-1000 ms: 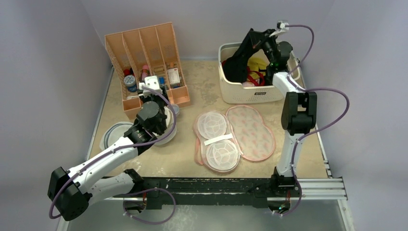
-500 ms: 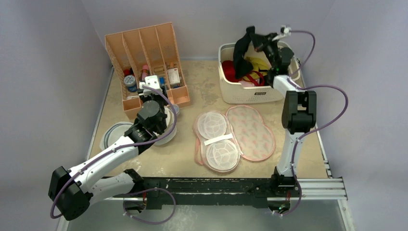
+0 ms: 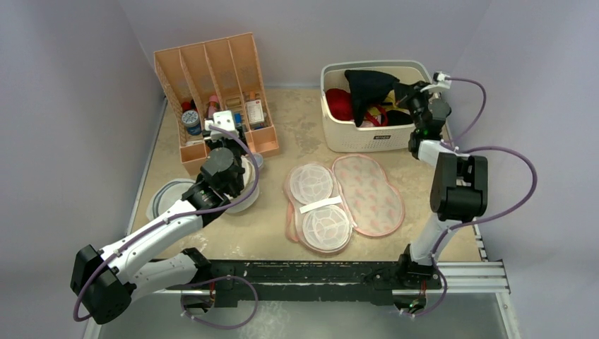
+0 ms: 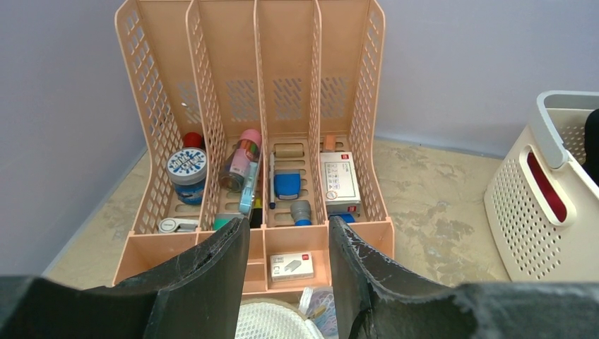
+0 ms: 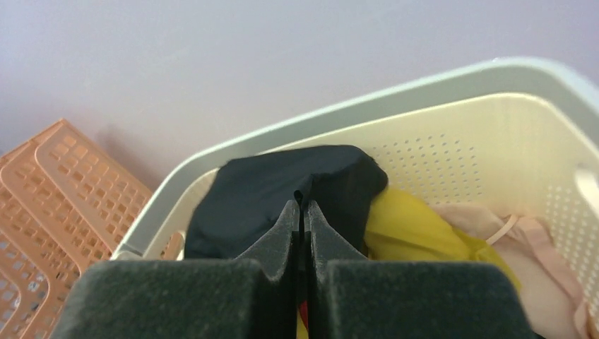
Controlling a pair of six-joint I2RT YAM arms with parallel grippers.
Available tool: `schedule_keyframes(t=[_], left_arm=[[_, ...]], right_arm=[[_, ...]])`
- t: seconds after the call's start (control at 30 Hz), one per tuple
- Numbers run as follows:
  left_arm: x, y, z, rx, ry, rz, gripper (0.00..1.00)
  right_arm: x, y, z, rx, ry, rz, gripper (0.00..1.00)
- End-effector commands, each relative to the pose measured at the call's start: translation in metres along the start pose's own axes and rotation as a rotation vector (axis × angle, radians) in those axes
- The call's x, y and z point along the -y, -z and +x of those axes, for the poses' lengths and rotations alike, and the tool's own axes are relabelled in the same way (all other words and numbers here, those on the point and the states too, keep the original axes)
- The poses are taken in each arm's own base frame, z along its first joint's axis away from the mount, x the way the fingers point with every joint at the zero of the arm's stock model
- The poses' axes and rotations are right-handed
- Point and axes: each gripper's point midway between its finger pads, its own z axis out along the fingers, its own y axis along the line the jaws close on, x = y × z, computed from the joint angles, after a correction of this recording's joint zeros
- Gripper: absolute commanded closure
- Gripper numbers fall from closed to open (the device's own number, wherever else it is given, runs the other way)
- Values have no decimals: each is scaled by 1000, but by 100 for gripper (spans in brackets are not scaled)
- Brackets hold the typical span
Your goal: Unzip the laundry bag and remove the bra
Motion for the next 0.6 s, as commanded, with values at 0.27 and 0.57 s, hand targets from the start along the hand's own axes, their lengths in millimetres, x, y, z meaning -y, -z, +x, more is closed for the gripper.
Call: schedule_keyframes(t=[0.27, 0.57], left_arm=[[3, 0, -28, 49, 102, 21, 56], [5, 0, -29, 46, 111, 31, 56]], right_arm=[[61, 28, -38, -3, 216, 437, 100], [92, 43, -29, -88, 241, 619, 100]])
